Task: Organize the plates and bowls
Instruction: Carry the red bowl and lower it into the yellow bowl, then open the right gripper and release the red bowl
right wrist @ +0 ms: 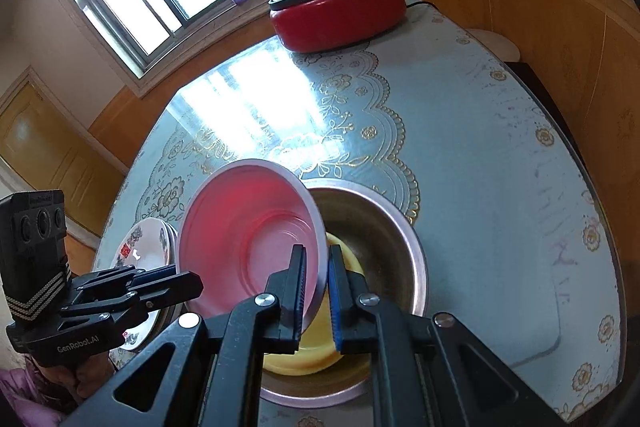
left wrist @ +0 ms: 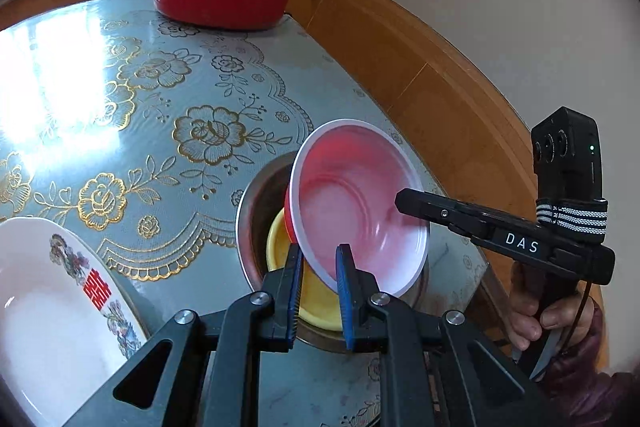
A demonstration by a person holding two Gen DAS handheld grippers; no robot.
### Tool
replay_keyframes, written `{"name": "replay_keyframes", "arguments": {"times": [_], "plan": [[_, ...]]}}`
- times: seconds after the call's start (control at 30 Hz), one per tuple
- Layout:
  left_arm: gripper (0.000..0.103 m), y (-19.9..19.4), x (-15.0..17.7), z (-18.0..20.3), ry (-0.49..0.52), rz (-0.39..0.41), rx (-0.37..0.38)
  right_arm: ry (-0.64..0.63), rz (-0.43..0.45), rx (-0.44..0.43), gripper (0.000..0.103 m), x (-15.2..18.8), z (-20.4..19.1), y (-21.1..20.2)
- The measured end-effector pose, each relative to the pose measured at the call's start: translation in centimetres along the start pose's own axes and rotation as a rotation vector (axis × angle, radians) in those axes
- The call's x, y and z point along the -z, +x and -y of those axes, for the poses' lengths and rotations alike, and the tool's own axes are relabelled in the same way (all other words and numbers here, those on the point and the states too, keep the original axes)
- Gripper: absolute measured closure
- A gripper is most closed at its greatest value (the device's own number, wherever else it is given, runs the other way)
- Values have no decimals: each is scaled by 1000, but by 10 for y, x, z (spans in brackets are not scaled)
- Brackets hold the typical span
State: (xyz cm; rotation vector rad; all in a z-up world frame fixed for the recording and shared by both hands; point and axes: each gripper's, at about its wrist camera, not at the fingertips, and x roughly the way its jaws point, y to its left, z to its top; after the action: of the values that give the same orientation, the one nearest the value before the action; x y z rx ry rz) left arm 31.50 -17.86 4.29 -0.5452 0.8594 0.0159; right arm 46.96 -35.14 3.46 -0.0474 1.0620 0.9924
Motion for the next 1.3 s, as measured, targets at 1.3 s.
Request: {"name": "replay_keyframes", "arguments": {"times": [1.3], "plan": [[79,8,17,-3,14,3,-119,-446,-98,436,88,22,-29,66]]}}
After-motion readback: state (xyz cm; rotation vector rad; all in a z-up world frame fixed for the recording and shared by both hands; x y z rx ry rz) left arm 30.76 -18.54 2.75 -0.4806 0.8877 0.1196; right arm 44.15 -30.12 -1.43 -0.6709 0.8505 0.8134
